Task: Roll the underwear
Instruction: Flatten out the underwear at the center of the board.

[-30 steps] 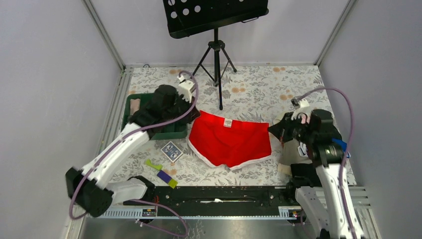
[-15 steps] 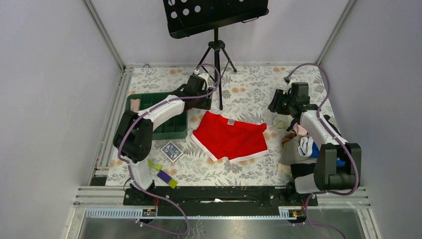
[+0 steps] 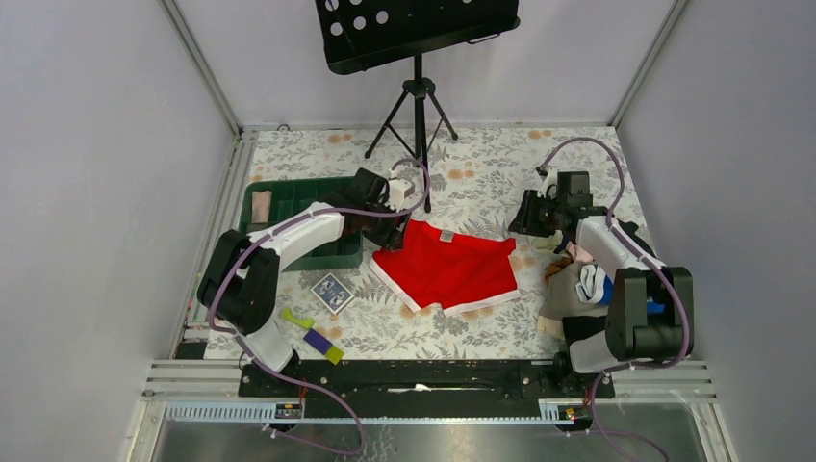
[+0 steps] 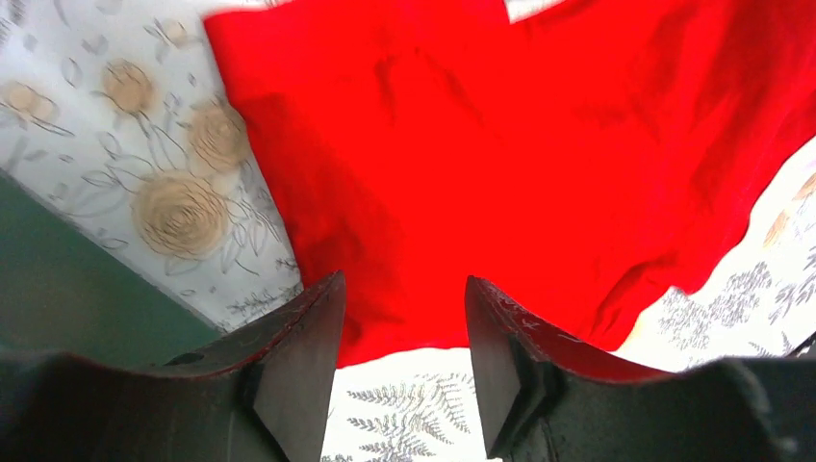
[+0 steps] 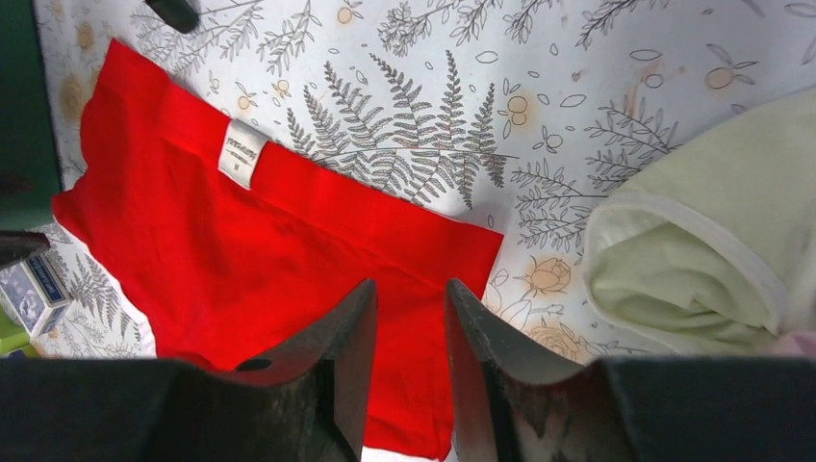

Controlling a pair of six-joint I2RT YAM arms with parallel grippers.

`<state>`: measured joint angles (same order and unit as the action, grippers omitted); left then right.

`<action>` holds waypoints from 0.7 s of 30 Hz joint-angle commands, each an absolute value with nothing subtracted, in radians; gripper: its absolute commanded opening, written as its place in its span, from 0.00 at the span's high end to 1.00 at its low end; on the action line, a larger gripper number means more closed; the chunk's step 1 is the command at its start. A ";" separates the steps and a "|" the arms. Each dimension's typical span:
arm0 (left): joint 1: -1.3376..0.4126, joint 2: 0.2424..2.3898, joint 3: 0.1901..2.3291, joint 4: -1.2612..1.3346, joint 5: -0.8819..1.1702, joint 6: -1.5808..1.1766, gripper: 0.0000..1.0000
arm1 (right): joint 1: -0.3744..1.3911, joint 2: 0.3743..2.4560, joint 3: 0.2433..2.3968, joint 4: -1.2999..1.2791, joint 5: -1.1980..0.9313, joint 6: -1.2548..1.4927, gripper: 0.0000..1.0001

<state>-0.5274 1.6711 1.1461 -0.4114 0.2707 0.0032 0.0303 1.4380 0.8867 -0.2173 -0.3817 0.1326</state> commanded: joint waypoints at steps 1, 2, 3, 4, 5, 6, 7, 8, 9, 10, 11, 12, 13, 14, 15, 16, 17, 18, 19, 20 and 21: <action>-0.531 1.695 1.132 -0.428 0.323 0.041 0.47 | 0.029 1.514 0.907 -0.169 -0.434 0.153 0.63; -0.531 1.705 1.131 -0.428 0.323 0.032 0.48 | 0.029 1.534 0.914 -0.164 -0.425 0.164 0.64; -0.531 1.712 1.128 -0.428 0.324 0.023 0.49 | 0.030 1.553 0.922 -0.160 -0.415 0.172 0.66; -0.531 1.718 1.124 -0.427 0.323 0.016 0.53 | 0.029 1.574 0.930 -0.162 -0.406 0.175 0.67; -0.530 1.719 1.116 -0.421 0.318 0.008 0.56 | 0.031 1.593 0.935 -0.163 -0.401 0.173 0.68; -0.531 1.715 1.105 -0.412 0.308 0.004 0.59 | 0.031 1.610 0.936 -0.164 -0.395 0.168 0.69; -0.531 1.703 1.092 -0.402 0.301 0.003 0.60 | 0.032 1.628 0.936 -0.164 -0.388 0.161 0.70; -0.531 1.695 1.083 -0.398 0.297 0.003 0.60 | 0.033 1.643 0.936 -0.164 -0.383 0.154 0.71; -0.531 1.688 1.080 -0.399 0.294 0.003 0.60 | 0.036 1.659 0.936 -0.163 -0.378 0.148 0.71; -0.531 1.683 1.085 -0.406 0.290 0.003 0.58 | 0.041 1.674 0.936 -0.159 -0.373 0.142 0.71; -0.531 1.677 1.087 -0.414 0.285 0.005 0.57 | 0.050 1.693 0.936 -0.153 -0.365 0.132 0.72; -0.531 1.671 1.087 -0.417 0.278 0.008 0.57 | 0.063 1.706 0.937 -0.143 -0.350 0.118 0.72; -0.531 1.662 1.086 -0.416 0.269 0.009 0.57 | 0.079 1.719 0.938 -0.128 -0.329 0.106 0.72; -0.530 1.651 1.081 -0.411 0.258 0.009 0.57 | 0.092 1.733 0.939 -0.110 -0.304 0.102 0.71; -0.529 1.640 1.071 -0.405 0.249 0.007 0.57 | 0.100 1.749 0.945 -0.092 -0.269 0.102 0.71; -0.529 1.627 1.063 -0.395 0.239 0.005 0.56 | 0.104 1.763 0.956 -0.075 -0.242 0.109 0.71; -0.529 1.617 1.058 -0.391 0.226 0.003 0.55 | 0.104 1.779 0.973 -0.063 -0.212 0.118 0.72; -0.529 1.608 1.055 -0.388 0.213 0.002 0.54 | 0.104 1.793 1.000 -0.060 -0.186 0.122 0.73; -0.529 1.600 1.051 -0.386 0.201 0.003 0.54 | 0.104 1.804 1.041 -0.054 -0.174 0.117 0.73; -0.529 1.593 1.047 -0.384 0.192 0.003 0.53 | 0.104 1.814 1.073 -0.051 -0.171 0.108 0.73; -0.529 1.588 1.043 -0.384 0.188 0.003 0.52 | 0.104 1.822 1.098 -0.047 -0.171 0.099 0.73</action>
